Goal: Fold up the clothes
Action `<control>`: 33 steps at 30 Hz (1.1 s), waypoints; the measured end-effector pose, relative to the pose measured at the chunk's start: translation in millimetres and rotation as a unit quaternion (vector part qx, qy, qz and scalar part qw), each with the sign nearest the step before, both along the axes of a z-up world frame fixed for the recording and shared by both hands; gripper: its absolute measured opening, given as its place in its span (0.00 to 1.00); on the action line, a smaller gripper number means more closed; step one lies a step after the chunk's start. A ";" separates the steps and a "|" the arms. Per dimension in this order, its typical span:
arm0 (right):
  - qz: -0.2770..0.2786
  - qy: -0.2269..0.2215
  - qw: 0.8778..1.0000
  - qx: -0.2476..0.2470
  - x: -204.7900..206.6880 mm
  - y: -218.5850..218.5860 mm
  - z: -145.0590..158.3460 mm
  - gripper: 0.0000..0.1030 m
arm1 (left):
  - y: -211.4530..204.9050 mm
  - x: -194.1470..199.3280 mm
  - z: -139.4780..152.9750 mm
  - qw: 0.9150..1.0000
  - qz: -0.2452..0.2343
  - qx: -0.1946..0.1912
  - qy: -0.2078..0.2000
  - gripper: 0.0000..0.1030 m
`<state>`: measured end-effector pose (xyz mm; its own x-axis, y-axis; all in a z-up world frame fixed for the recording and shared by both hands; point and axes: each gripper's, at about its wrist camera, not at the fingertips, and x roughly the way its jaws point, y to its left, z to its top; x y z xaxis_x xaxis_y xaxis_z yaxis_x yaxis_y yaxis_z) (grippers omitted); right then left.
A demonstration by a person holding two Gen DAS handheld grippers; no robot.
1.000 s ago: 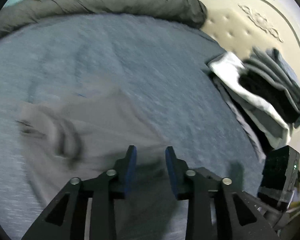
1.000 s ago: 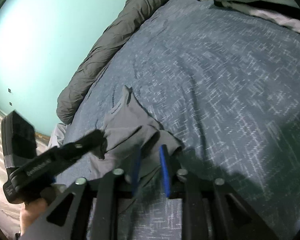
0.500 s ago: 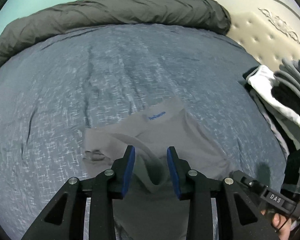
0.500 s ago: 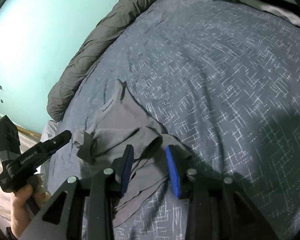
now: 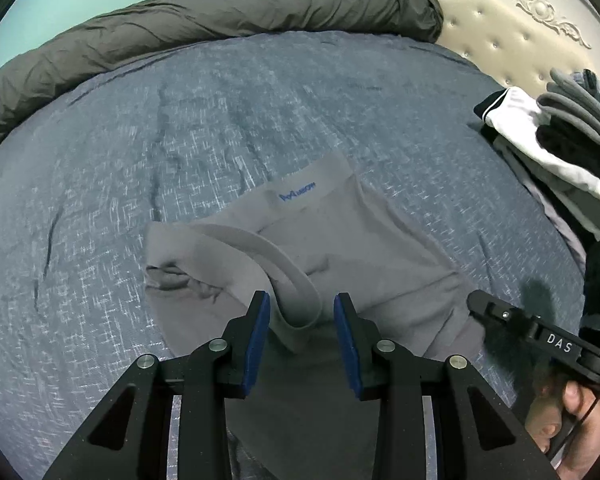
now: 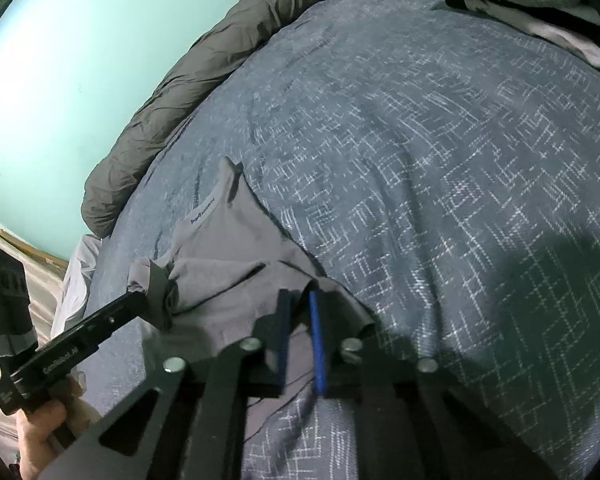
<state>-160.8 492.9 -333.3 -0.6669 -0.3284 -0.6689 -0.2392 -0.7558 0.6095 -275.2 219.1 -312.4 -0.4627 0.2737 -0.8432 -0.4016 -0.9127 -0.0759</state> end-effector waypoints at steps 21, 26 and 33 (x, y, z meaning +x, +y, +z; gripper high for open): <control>0.007 0.036 0.999 -0.011 20.9 9.2 20.0 0.00 | -15.0 -27.5 33.7 0.998 0.027 0.046 0.027 0.03; 0.003 0.048 0.999 -0.014 31.4 14.4 28.7 0.00 | -10.2 -57.8 56.3 0.997 0.035 0.072 0.022 0.03; 0.001 0.040 0.999 -0.013 41.0 20.6 25.6 0.00 | 22.6 -108.3 51.4 0.997 0.029 0.067 -0.011 0.03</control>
<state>-119.8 513.5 -307.8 -0.7179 -0.3461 -0.6040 -0.1869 -0.7400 0.6462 -383.5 241.7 -261.0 -0.4633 0.3577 -0.8108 -0.3449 -0.9156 -0.2068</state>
